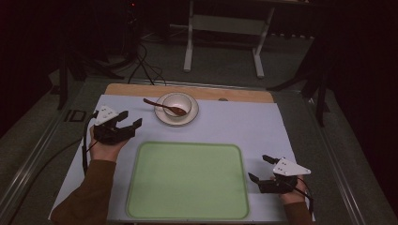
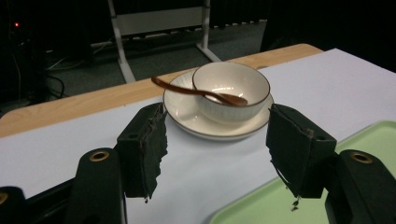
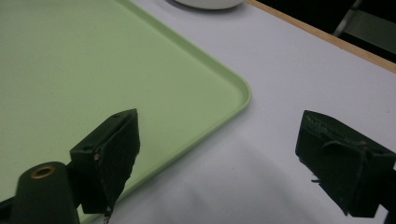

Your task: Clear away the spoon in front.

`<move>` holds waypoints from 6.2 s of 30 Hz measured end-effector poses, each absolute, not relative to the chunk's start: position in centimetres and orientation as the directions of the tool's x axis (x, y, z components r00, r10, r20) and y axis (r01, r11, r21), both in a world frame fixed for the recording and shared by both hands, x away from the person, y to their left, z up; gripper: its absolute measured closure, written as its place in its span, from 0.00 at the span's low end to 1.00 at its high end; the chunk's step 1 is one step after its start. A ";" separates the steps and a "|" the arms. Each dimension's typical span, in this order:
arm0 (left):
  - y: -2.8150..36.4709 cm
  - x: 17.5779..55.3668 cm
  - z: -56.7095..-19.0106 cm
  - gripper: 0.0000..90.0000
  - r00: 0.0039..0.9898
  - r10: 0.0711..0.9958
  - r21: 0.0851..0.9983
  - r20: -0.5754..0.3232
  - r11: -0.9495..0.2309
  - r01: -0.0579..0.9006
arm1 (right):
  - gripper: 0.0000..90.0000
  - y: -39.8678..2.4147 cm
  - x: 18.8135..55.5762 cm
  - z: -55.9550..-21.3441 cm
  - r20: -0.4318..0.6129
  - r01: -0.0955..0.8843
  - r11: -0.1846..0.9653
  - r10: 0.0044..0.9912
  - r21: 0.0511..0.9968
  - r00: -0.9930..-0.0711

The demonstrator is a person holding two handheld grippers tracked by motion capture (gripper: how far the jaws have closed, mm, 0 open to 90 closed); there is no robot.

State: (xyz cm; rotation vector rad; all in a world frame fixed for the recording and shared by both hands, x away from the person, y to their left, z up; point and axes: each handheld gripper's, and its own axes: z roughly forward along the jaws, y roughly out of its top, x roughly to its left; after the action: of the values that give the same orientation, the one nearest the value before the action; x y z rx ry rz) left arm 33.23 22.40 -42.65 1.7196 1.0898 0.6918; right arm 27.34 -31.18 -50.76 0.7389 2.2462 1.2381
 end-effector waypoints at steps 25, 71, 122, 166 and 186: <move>23.0 39.4 -42.2 0.38 0.403 0.914 0.915 -0.042 -0.127 0.384 | 0.15 -31.3 27.4 -50.7 -0.136 0.227 0.443 0.649 0.868 -0.748; 21.0 45.6 -47.4 0.82 0.425 0.844 0.836 -0.327 0.050 0.546 | 0.15 -31.2 27.5 -50.8 -0.146 0.226 0.459 0.644 0.859 -0.751; 22.2 40.6 -41.6 0.93 0.483 0.859 0.917 -0.172 -0.039 0.396 | 0.15 -31.1 27.5 -50.8 -0.143 0.228 0.462 0.638 0.857 -0.756; 24.2 36.1 -38.9 0.93 0.548 0.833 0.910 -0.076 -0.167 0.380 | 0.15 -31.2 27.4 -50.8 -0.138 0.230 0.456 0.641 0.860 -0.755; 25.3 34.3 -39.1 0.93 0.579 0.812 0.891 -0.071 -0.209 0.403 | 0.15 -31.2 27.4 -50.8 -0.137 0.230 0.458 0.638 0.859 -0.758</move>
State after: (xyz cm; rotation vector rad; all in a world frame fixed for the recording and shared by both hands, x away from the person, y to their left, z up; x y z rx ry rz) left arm 34.30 25.26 -39.13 1.8243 0.9910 0.5206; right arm 27.43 -31.17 -50.76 0.7264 2.2677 1.2371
